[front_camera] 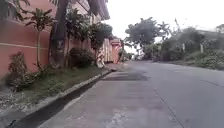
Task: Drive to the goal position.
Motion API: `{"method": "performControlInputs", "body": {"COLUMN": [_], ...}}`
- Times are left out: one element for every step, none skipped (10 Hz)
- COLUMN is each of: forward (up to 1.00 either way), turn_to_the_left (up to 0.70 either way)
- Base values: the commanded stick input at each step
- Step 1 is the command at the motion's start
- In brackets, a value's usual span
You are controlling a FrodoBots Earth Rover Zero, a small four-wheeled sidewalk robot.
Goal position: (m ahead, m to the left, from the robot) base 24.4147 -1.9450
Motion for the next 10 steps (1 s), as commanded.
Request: {"method": "performControlInputs", "body": {"forward": [0.00, 0.00, 0.00, 0.00, 0.53, 0.05, 0.00, 0.70, 0.70, 0.70], "turn_to_the_left": [-0.70, -0.70, -0.70, -0.70, -0.38, -0.67, -0.70, -0.35, -0.35, -0.35]}}
